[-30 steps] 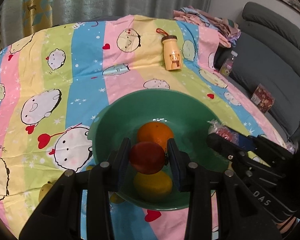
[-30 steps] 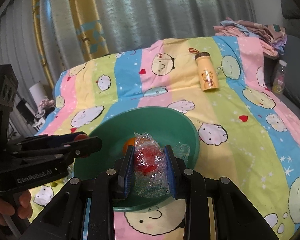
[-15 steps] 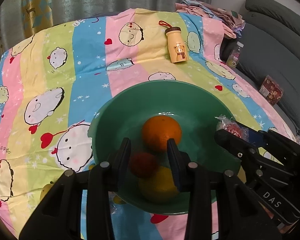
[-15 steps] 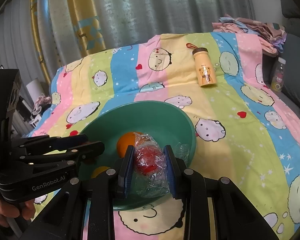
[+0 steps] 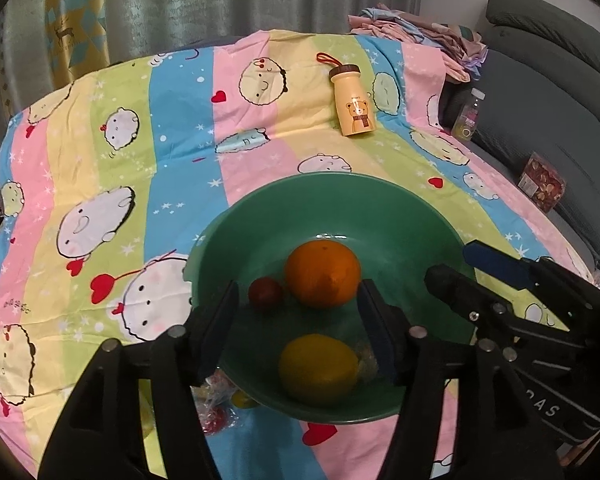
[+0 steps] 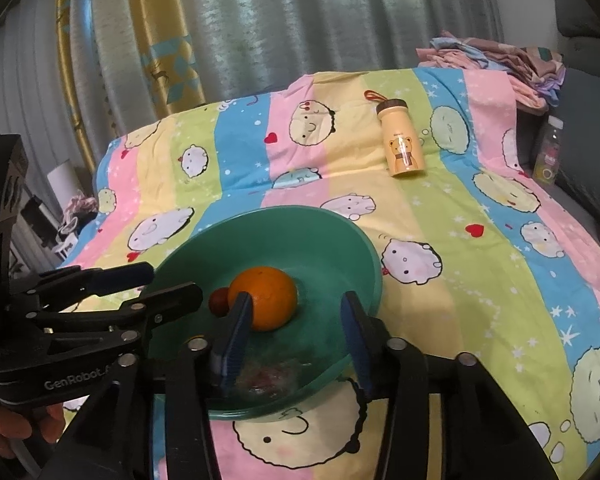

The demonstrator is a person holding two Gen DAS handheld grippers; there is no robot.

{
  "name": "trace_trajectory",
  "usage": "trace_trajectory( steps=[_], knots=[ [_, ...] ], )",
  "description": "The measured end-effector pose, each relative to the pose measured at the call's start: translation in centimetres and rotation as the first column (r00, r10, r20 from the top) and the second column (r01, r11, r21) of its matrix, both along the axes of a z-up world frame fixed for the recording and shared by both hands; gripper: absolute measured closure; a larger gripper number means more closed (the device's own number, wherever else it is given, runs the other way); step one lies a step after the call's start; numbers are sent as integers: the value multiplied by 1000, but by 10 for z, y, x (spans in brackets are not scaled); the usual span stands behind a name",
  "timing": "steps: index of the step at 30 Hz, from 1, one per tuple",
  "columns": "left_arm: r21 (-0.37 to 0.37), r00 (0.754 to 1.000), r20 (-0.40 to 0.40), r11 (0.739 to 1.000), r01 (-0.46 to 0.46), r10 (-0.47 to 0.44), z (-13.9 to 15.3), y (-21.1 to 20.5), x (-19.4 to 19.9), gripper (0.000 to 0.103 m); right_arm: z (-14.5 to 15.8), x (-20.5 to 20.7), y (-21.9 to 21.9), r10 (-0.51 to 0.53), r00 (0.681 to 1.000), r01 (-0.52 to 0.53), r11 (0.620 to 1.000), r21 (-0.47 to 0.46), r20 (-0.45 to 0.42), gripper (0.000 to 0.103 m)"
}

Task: Organize fruits
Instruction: 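Open the right gripper to drop the wrapped red fruit into the basin, then withdraw both tools from the basin and move toward the large yellow pomelo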

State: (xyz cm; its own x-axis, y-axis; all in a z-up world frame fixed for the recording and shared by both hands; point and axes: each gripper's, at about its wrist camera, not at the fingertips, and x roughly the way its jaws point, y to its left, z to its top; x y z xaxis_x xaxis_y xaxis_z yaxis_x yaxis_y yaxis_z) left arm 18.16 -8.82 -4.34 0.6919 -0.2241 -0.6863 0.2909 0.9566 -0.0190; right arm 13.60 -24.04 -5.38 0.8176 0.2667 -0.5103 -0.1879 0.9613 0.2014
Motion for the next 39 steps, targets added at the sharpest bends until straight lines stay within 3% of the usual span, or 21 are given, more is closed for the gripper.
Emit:
trace_trajectory(
  steps=[9, 13, 23, 30, 39],
  knots=[
    [-11, 999, 8, 999, -45, 45, 3, 16, -5, 21, 3, -3, -9, -19, 1000, 18, 999, 34, 11, 42],
    [-31, 996, 4, 995, -92, 92, 5, 36, -14, 15, 1, -5, -18, -34, 999, 34, 996, 85, 2, 31],
    [-64, 982, -17, 980, -189, 188, 5, 76, -49, 1, -9, -21, -25, -63, 996, 72, 988, 140, -66, 23],
    [-106, 976, -37, 970, -219, 216, 6, 94, -82, 1, -1, -50, -32, -66, 996, 77, 983, 168, -65, 19],
    [-141, 961, -79, 951, -274, 265, -3, 116, -115, 1, 10, -73, -18, -72, 994, 80, 992, 98, -86, 19]
  ],
)
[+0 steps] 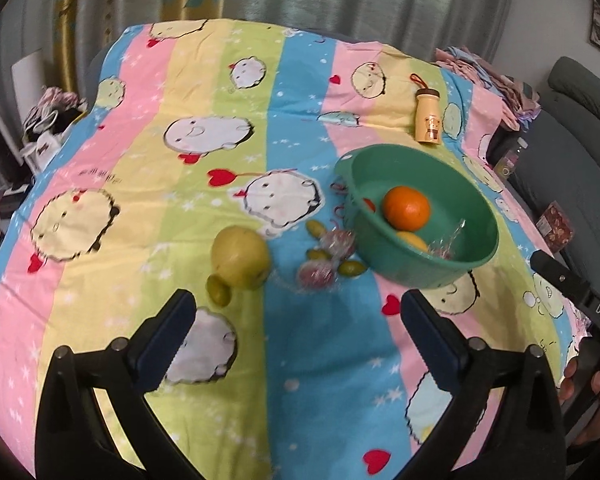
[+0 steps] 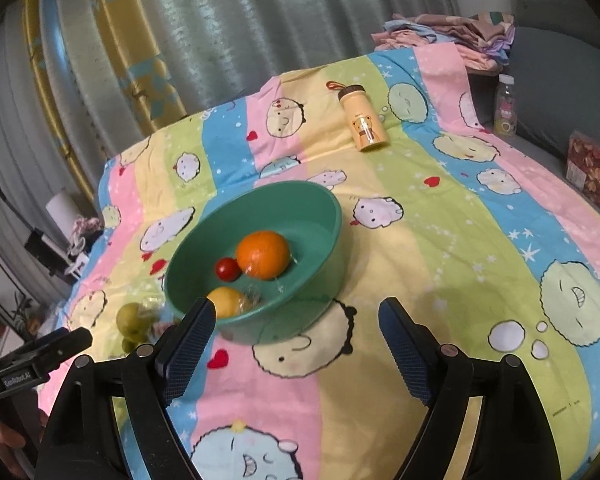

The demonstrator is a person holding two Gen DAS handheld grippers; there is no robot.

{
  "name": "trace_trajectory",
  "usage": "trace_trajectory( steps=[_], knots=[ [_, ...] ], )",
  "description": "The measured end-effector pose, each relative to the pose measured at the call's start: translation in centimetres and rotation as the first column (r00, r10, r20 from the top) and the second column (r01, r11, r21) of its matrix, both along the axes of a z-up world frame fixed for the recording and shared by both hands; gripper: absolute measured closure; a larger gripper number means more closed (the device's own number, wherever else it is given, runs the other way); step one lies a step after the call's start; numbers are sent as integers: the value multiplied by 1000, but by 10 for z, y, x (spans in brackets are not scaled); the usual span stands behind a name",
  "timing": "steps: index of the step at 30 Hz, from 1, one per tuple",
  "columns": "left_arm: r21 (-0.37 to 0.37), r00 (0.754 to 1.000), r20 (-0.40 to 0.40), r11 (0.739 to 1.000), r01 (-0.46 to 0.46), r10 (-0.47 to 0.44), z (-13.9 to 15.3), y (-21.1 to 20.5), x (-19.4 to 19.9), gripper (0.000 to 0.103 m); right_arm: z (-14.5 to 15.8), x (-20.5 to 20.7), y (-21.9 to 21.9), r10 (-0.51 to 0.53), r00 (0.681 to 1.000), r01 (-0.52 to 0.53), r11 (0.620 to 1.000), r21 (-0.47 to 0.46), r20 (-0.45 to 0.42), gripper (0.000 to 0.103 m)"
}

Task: Organize fruits
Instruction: 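Withdraw both tools from the basin and move toward the large yellow pomelo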

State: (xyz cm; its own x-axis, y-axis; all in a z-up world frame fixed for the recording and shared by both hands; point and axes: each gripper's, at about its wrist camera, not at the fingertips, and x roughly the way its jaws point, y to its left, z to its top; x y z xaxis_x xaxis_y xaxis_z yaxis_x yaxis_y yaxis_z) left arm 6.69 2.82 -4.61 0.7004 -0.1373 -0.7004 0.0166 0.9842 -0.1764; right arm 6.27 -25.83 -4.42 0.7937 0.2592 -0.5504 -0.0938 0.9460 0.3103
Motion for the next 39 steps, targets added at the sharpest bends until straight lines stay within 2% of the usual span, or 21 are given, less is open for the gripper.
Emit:
trace_trajectory(
  steps=[10, 16, 24, 31, 35, 39],
  knots=[
    [-58, 997, -59, 997, -45, 42, -22, 32, -28, 1, 9, -18, 39, 86, 996, -86, 992, -89, -2, 19],
    [-82, 997, -64, 995, -53, 48, -28, 43, -36, 0, 12, -24, 59, 135, 991, -134, 984, -120, -2, 19],
    [-116, 996, -82, 992, -56, 46, -40, 51, -37, 1, -8, -24, 79, 198, 978, -205, 972, -114, -71, 19],
    [-170, 996, -74, 984, -62, 50, -49, 64, -33, 1, -24, -19, 101, 299, 949, -308, 948, -85, -102, 19],
    [-193, 997, -63, 979, -62, 51, -54, 72, -28, 1, -34, -14, 115, 369, 922, -376, 925, -46, -115, 19],
    [-210, 997, -62, 975, -64, 52, -59, 79, -20, 1, -41, -9, 133, 425, 896, -434, 899, -55, -124, 19]
  ],
)
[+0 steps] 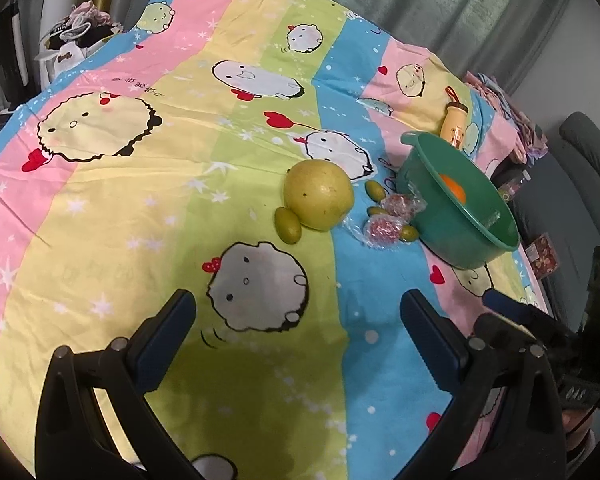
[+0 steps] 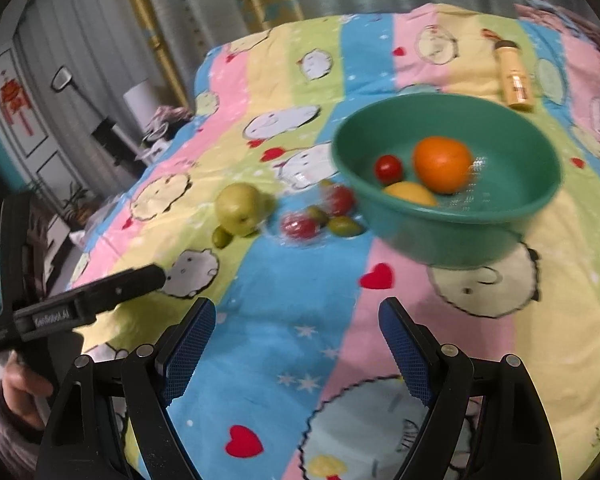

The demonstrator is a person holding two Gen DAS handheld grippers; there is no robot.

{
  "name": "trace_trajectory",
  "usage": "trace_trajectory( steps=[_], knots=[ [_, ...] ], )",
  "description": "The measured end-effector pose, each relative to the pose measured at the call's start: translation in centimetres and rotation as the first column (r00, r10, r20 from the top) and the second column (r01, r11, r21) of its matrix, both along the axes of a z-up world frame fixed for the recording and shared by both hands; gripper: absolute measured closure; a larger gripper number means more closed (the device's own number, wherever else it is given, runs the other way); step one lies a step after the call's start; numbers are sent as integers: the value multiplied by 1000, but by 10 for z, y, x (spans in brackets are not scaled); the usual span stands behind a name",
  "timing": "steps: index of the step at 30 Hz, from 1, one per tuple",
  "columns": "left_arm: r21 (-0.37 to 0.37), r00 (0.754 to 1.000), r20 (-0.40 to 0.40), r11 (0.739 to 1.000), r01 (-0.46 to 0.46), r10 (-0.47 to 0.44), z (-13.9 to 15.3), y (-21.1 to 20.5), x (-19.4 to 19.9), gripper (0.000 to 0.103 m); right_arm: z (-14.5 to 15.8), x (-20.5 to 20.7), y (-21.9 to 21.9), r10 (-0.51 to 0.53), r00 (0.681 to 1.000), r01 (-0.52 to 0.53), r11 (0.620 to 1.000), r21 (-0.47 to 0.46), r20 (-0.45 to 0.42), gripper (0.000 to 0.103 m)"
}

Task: Organize fruits
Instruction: 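Withdraw both tools from the basin and move toward the large yellow pomelo, then close both grippers around the large yellow pomelo from opposite sides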

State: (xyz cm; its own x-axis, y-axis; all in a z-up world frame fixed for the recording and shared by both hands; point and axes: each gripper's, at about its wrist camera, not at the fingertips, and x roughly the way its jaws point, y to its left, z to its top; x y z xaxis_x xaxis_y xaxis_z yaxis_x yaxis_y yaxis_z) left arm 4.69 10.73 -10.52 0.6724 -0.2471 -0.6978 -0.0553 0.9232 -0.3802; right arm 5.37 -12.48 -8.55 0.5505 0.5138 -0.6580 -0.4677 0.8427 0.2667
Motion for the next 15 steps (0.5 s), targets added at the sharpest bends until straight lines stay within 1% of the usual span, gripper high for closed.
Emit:
trace_trajectory(
  steps=[3, 6, 12, 15],
  knots=[
    [-13, 1000, -1, 1000, 2, -3, -5, 4, 6, 1, -3, 3, 16, 33, 999, -33, 999, -21, 5, 19],
    [-35, 1000, 16, 999, 18, -18, -5, 6, 12, 1, -3, 6, 31, 76, 997, -76, 997, -34, 13, 19],
    [-14, 996, 74, 998, 58, -57, 5, 8, 32, 1, 4, 22, 61, 153, 985, -147, 986, -74, 75, 19],
    [-8, 994, 83, 997, 77, -76, 7, 11, 46, 2, 5, 34, 74, 177, 980, -167, 981, -97, 96, 19]
  ],
)
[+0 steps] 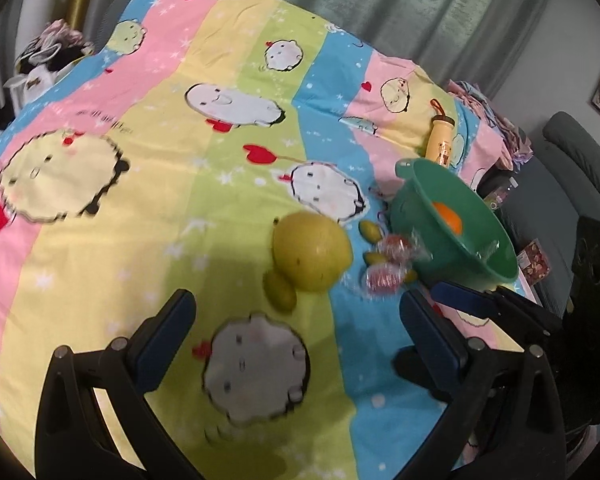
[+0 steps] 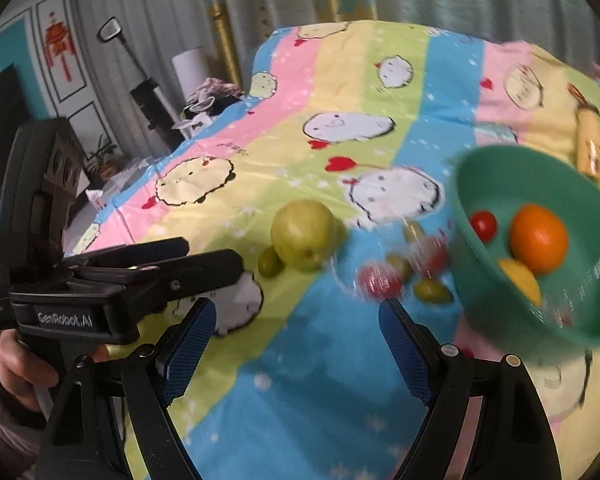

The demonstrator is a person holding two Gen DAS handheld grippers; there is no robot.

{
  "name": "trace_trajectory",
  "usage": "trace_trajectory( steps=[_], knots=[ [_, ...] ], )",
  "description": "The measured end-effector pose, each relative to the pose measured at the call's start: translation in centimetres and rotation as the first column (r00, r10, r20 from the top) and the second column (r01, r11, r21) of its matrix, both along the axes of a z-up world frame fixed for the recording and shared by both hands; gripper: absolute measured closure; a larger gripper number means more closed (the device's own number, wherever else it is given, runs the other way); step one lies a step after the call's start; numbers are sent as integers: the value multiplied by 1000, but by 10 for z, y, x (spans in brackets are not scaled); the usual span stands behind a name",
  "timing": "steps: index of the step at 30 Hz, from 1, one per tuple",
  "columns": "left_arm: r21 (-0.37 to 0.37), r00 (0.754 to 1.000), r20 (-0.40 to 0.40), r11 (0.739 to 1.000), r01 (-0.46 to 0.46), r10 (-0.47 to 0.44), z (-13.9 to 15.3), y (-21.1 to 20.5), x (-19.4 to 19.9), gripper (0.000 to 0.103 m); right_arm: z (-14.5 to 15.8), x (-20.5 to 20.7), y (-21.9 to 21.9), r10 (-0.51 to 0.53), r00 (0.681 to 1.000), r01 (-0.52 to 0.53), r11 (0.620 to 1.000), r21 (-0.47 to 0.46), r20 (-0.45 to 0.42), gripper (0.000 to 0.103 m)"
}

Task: Organize fruits
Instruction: 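Close both grippers around the large yellow pomelo from opposite sides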

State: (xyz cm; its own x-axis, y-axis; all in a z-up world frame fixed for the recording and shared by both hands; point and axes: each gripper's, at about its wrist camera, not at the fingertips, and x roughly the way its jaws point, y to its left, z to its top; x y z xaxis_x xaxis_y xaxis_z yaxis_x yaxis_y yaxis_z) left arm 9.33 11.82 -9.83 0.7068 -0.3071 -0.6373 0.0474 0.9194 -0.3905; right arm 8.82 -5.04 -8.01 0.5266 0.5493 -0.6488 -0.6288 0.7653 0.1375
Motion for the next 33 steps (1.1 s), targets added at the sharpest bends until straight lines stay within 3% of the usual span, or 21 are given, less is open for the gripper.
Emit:
trace_trajectory(
  steps=[6, 12, 17, 21, 23, 33],
  knots=[
    [8, 999, 5, 999, 45, -45, 0, 2, 26, 2, 0, 28, 20, 23, 1000, -23, 999, -29, 1, 19],
    [-33, 994, -3, 994, 108, -108, -4, -1, 44, 8, -6, 44, 39, 76, 997, -77, 994, -75, -12, 22],
    [-67, 988, -35, 987, 146, -149, -13, -4, 55, 27, -14, 54, 49, 100, 994, -103, 990, -99, -36, 29],
    [-85, 986, -50, 984, 157, -162, -18, -6, 59, 29, -20, 61, 51, 105, 992, -112, 987, -111, -66, 34],
    [-91, 984, -50, 982, 164, -169, -18, -7, 60, 40, -22, 63, 52, 112, 991, -120, 986, -118, -74, 39],
    [-101, 987, -47, 983, 150, -156, -19, -4, 61, 45, -22, 67, 50, 100, 993, -106, 988, -109, -64, 46]
  ],
)
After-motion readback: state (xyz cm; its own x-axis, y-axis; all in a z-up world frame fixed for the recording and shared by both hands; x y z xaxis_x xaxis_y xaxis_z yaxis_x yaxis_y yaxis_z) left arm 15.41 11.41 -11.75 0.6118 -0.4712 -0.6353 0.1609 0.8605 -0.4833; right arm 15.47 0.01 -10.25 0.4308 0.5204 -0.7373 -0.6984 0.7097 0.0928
